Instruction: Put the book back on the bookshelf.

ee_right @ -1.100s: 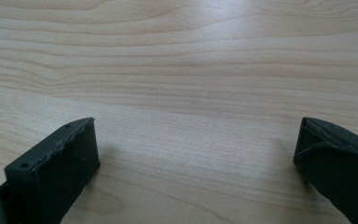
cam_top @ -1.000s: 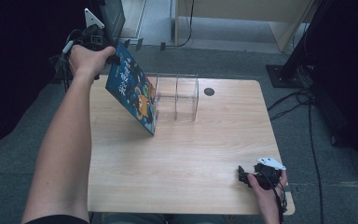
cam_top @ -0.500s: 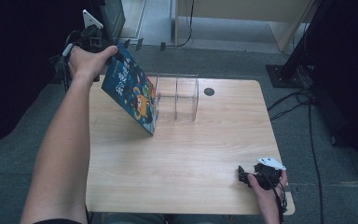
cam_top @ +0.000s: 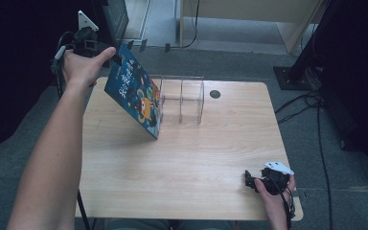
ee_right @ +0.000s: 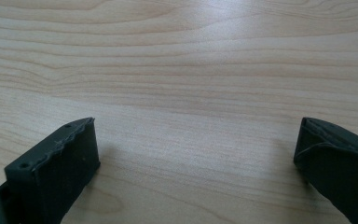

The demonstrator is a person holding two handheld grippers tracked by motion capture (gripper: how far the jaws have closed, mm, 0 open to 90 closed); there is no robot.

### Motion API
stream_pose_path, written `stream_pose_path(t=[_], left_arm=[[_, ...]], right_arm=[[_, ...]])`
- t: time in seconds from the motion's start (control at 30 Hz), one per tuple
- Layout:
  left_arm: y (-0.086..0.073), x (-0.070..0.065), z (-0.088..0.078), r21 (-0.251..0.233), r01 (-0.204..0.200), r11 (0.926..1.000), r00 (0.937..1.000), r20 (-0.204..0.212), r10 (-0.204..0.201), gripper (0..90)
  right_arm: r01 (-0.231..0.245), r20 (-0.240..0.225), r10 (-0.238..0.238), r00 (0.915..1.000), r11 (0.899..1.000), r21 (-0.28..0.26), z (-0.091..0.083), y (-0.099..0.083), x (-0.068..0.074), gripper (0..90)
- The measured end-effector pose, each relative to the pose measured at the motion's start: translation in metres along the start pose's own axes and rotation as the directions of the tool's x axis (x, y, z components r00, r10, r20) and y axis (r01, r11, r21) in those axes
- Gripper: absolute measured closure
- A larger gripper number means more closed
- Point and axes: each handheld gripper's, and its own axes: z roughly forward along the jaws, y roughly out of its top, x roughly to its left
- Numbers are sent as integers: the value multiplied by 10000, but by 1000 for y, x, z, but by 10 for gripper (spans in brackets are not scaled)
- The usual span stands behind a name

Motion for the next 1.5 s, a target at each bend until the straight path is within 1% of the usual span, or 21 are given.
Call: stream_pose_path(t=[0.07, 0.17, 0.27, 0.3, 0.37, 0.43, 0.47, 0.53, 0.6, 0.83, 0.93, 0.97, 1.03, 1.1, 1.13, 1.2, 1.3, 1.5], left_arm=[[-3, 2, -2, -10, -12, 10000, 9999, 158, 12, 137], [-8, 7, -7, -204, 201, 9996, 9980, 600, -189, 123], [-13, 9, -12, -305, 294, 9991, 9976, 633, -274, 81], [-14, 9, -14, -321, 271, 9991, 9975, 660, -249, 75], [-18, 9, -15, -301, 207, 9993, 9970, 748, -184, 28], [-20, 8, -16, -272, 173, 9995, 9969, 769, -152, 18], [-24, 7, -19, -396, 144, 9991, 9969, 783, -113, 0], [-28, 7, -21, -409, 55, 9991, 9975, 706, -26, 0], [-32, 6, -23, -381, -56, 9993, 9986, 519, 76, 0], [-47, 11, -29, -450, -274, 9986, 9978, 585, 300, 0], [-55, 13, -29, -439, -357, 9984, 9983, 445, 377, 0], [-58, 14, -28, -387, -417, 9984, 9981, 436, 434, 0], [-63, 15, -27, -303, -439, 9986, 9986, 280, 448, 0], [-65, 16, -26, -267, -510, 9983, 9983, 263, 517, 0], [-70, 17, -26, -144, -570, 9983, 9981, 204, 573, 0], [-74, 18, -26, -36, -623, 9981, 9978, 214, 623, 0], [-79, 17, -29, 118, -736, 9972, 9972, 120, 735, 0], [-85, 15, -39, 246, -971, 9950, 9952, 150, 967, 0]], right_arm=[[6, -2, -6, 10000, 10000, 3, 0, 0, 0, 0], [5, -1, -5, 10000, 10000, 3, 0, 0, 0, 0], [6, -2, -6, 10000, 10000, 3, 0, 0, 0, 0], [7, -2, -7, 10000, 10000, 1, 0, 0, 0, 0], [5, -4, -5, 10000, 10000, 0, 0, 0, 0, 0], [2, -5, -2, 10000, 10000, -5, 0, 0, 0, 0], [1, -7, -1, 10000, 10000, -6, 0, 0, 0, 0], [4, -7, -4, 10000, 10000, -5, 0, 0, 0, 0], [3, -4, -3, 10000, 10000, -6, 0, 0, 0, 0], [2, -6, -2, 10000, 10000, -4, 0, 0, 0, 0], [0, -7, 0, 10000, 10000, -4, 0, 0, 0, 0], [2, -6, -2, 10000, 10000, -3, 0, 0, 0, 0], [7, -4, -7, 10000, 10000, 2, 0, 0, 0, 0], [6, -3, -6, 10000, 10000, 5, 0, 0, 0, 0], [6, -2, -6, 10000, 10000, 4, 0, 0, 0, 0], [5, -2, -5, 10000, 10000, 6, 0, 0, 0, 0], [5, -3, -5, 10000, 10000, 6, 0, 0, 0, 0], [15, -1, -15, 10000, 10000, -5, 0, 0, 0, 0]])
